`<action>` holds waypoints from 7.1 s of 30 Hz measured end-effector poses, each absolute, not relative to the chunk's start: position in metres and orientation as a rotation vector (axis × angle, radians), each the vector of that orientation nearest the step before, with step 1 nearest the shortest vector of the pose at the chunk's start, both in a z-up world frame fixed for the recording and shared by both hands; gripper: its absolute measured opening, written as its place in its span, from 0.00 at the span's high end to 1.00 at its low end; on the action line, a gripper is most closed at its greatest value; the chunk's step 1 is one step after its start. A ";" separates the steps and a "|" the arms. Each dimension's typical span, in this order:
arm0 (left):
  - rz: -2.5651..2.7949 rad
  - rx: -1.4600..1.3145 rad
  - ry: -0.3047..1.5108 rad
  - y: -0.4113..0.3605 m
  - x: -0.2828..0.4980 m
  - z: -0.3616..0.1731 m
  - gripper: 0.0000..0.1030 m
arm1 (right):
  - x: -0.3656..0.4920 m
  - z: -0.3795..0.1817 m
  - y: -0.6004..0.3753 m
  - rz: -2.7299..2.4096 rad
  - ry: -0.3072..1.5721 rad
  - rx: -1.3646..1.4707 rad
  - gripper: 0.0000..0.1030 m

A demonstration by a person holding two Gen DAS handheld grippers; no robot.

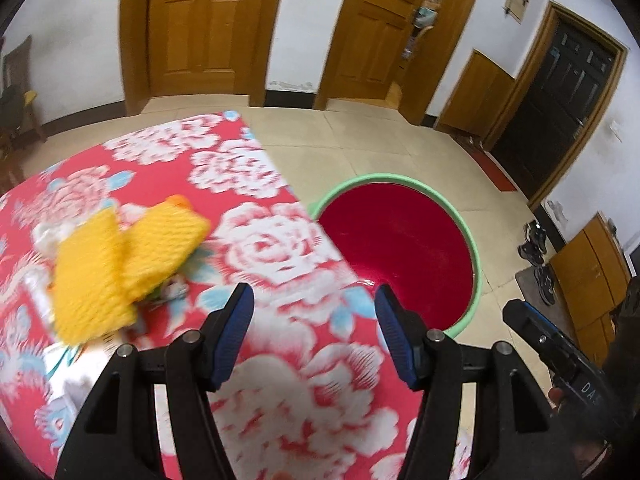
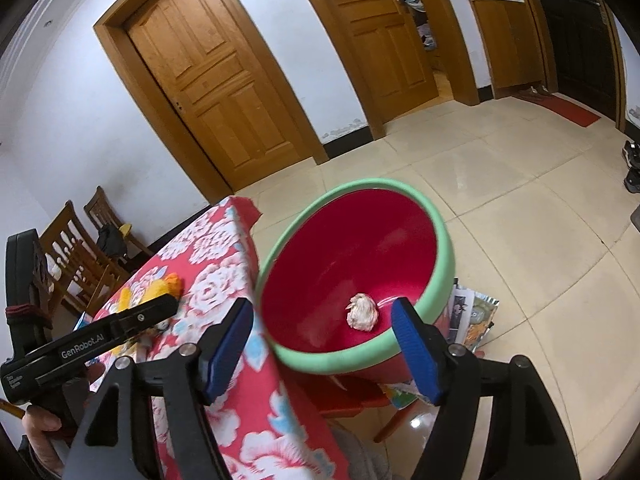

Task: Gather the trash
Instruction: 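Move both tools back over the table toward the white tissue, then grasp the white tissue with the left tool while the right tool grasps the white medicine box, then carry tissue and medicine box over the red bucket and release both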

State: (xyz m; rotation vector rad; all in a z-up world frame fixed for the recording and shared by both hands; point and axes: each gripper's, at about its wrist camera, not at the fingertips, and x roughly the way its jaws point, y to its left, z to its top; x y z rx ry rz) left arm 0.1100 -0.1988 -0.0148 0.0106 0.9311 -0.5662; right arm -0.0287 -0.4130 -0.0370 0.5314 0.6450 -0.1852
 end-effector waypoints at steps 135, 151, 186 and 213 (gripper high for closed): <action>-0.157 -0.254 0.920 0.050 0.059 -0.047 0.65 | 0.042 -0.044 -0.179 0.105 0.860 0.202 0.11; -0.329 -0.181 0.955 -0.033 0.064 -0.038 0.65 | 0.020 -0.034 -0.296 -0.090 0.785 0.311 0.11; -0.653 0.002 1.021 -0.232 0.132 -0.045 0.65 | 0.027 -0.075 -0.437 -0.292 0.759 0.491 0.00; -0.616 0.054 1.014 -0.269 0.143 -0.054 0.39 | 0.000 -0.068 -0.457 -0.316 0.717 0.538 0.00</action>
